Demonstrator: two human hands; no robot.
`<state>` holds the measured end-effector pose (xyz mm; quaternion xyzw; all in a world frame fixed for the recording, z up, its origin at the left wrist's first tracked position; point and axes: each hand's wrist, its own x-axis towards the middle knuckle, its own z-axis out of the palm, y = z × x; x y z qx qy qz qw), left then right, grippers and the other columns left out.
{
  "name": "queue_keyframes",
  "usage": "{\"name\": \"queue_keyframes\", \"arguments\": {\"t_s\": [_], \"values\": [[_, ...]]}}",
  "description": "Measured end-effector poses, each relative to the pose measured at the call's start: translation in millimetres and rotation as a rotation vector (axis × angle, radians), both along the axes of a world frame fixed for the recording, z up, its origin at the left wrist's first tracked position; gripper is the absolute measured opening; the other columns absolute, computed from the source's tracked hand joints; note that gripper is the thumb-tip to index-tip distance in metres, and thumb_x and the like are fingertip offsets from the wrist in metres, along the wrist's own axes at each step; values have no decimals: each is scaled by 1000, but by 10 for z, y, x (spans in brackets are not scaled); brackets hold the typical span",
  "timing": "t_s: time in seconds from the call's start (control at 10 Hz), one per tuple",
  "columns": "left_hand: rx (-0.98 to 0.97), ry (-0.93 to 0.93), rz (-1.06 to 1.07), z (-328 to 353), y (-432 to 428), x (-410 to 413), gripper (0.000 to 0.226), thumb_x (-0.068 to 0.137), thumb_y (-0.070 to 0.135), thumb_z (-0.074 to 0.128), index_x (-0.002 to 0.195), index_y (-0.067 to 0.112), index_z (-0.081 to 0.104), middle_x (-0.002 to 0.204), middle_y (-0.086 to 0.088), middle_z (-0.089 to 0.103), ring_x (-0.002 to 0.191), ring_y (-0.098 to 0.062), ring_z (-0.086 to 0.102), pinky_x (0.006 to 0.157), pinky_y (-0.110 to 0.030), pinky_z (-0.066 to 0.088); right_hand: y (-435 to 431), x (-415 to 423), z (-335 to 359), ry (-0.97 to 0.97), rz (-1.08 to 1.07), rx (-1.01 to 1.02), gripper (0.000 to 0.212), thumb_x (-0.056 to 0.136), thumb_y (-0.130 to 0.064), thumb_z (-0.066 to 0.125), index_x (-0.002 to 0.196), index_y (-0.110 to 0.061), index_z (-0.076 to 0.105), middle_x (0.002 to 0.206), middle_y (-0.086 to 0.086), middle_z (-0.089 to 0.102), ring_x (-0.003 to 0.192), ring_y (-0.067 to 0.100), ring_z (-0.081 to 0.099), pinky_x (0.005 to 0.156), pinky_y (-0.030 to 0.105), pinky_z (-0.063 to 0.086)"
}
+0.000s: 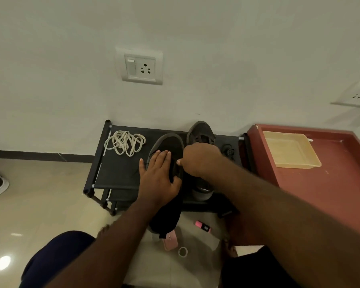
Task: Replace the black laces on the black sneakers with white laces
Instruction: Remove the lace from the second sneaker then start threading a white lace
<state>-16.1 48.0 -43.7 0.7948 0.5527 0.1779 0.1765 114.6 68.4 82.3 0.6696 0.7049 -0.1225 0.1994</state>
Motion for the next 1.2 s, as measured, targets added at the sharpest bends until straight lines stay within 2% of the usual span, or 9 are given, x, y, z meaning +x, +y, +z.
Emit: {"name": "queue_keyframes", "arguments": {"t_s": [0.1,0.2,0.3,0.4,0.6,0.8,1.0,1.1,1.2], "values": [[34,-48,14,-23,-22,17,76,84,52,37,150,14,35,157,-4,33,149,-21,20,117,-61,5,-103,70,98,585,-199,-407,47,98,-50,54,72,-11,60,60,-1,56,54,13,53,60,29,46],[26,-92,25,-14,-30,24,75,82,47,43,149,16,35,156,-5,33,147,-22,22,118,-62,6,-147,-70,-23,1862,-630,-393,33,95,-36,56,85,-6,66,72,6,70,67,16,68,73,30,56],[36,-50,12,-41,-24,28,73,84,47,46,150,19,34,158,-1,30,149,-19,17,118,-61,2,-8,-244,-299,1513,-547,308,25,103,-26,51,101,-9,70,97,3,73,95,13,69,89,27,51],[31,-77,21,-55,-17,23,65,88,49,46,147,22,41,157,0,33,148,-18,18,117,-61,0,119,-231,-337,327,152,173,12,103,-18,47,102,-14,59,97,1,62,99,21,63,89,32,48],[-42,-60,31,-15,51,53,71,85,51,41,150,23,34,158,4,30,149,-15,14,117,-57,-4,102,-145,-133,-150,381,98,15,102,-22,51,102,-15,64,93,1,63,89,21,62,79,36,47],[-150,-165,86,60,102,16,71,87,43,46,151,12,35,159,-5,29,149,-17,17,119,-46,16,22,162,-136,251,-105,364,41,99,-40,48,64,-17,48,65,-1,52,66,21,53,62,32,42],[-372,-334,204,99,286,1,47,98,39,52,135,10,56,144,-7,46,133,-21,44,109,-32,33,-422,258,-370,1384,-789,279,43,101,-43,53,73,-11,61,54,-3,50,53,12,49,63,30,46],[-380,-341,200,98,324,-58,37,99,38,49,121,13,65,123,-4,60,115,-19,56,98,-30,42,-447,192,-493,1651,-876,191,41,101,-41,53,73,-11,59,58,0,49,56,14,48,69,32,47],[-84,-444,216,244,287,-50,31,103,25,45,128,15,59,123,7,57,117,-6,52,97,-19,39,-392,145,-538,1794,-896,93,40,101,-39,52,72,-11,59,58,1,46,55,15,46,67,32,45]]}}
